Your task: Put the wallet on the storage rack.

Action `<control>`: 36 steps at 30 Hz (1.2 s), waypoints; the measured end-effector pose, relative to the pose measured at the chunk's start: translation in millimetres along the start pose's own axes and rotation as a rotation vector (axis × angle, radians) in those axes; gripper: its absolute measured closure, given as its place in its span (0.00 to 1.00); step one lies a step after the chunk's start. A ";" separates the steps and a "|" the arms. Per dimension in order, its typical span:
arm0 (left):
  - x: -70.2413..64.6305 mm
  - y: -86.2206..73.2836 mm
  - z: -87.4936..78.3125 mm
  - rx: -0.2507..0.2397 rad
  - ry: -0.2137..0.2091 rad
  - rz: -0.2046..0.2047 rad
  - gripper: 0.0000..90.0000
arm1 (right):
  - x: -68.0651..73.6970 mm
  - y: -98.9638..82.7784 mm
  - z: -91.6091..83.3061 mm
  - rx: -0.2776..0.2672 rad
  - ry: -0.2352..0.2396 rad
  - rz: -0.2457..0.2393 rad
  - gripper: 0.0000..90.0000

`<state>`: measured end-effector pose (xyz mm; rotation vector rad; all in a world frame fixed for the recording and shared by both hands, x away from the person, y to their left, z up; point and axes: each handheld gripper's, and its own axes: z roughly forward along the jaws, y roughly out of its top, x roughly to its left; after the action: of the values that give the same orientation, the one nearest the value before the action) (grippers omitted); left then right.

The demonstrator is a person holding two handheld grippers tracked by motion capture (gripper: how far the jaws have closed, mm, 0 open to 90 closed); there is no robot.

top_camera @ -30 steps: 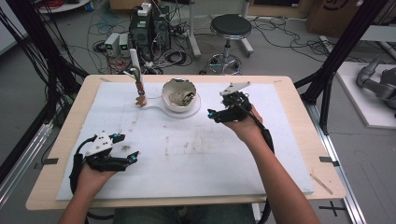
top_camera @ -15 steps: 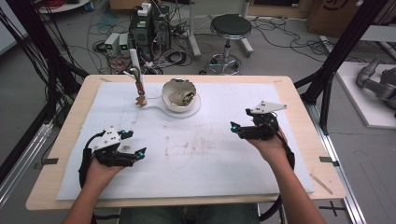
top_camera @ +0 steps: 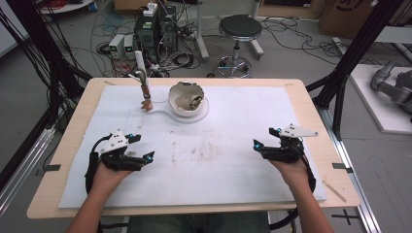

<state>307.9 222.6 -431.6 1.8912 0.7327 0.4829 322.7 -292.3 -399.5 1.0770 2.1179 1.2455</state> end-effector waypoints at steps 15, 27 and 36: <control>0.8 -4.0 1.5 0.017 -0.003 -0.006 0.20 | -7.9 -15.2 5.9 0.029 -0.005 0.008 0.22; 3.6 -7.4 -0.5 0.021 0.017 -0.021 0.20 | -7.1 -16.7 12.1 0.069 0.000 -0.010 0.23; 3.4 -7.3 -1.3 0.022 0.029 -0.021 0.20 | -5.2 -18.4 15.2 0.098 0.011 -0.022 0.22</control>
<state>307.5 228.0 -437.6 1.8991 0.7790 0.4920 329.2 -293.8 -423.0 1.0869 2.2128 1.1506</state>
